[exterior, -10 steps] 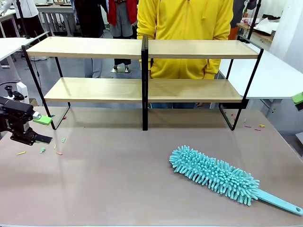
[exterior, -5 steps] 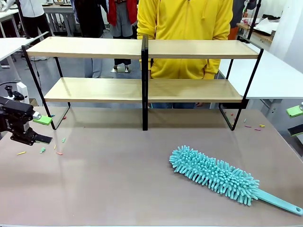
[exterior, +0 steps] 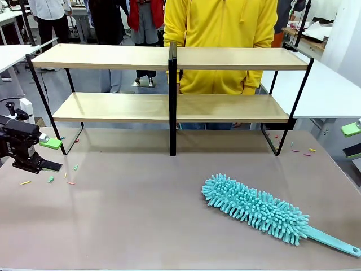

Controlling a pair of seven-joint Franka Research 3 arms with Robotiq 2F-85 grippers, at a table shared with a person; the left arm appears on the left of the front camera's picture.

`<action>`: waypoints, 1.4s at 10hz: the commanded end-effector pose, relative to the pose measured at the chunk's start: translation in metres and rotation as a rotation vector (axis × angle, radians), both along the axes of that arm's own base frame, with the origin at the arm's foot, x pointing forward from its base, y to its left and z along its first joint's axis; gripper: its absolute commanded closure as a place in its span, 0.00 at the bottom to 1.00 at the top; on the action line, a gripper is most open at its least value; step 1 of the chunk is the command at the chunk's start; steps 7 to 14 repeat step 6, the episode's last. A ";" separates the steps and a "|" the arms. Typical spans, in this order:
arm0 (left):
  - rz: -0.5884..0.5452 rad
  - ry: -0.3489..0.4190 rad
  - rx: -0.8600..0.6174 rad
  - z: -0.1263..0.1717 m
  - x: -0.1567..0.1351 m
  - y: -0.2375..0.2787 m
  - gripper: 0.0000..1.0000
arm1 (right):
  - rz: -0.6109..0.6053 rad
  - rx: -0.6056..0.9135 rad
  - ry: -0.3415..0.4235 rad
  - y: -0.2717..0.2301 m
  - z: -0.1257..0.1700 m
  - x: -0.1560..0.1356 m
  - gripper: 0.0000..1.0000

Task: Clean the shelves.
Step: Place the Duster on the table.

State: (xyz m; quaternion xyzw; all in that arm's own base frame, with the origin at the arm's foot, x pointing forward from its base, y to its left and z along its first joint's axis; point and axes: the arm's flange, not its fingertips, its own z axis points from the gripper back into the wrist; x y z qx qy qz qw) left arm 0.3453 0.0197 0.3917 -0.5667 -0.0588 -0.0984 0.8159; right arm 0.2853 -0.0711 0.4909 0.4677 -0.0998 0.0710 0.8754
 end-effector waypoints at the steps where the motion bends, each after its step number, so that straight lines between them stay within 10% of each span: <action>1: 0.002 -0.024 -0.035 0.000 -0.003 -0.003 0.00 | 0.004 -0.011 -0.021 -0.003 0.000 0.003 0.00; 14: 0.002 -0.024 -0.035 0.000 -0.003 -0.003 0.00 | 0.004 -0.011 -0.021 -0.003 0.000 0.003 0.00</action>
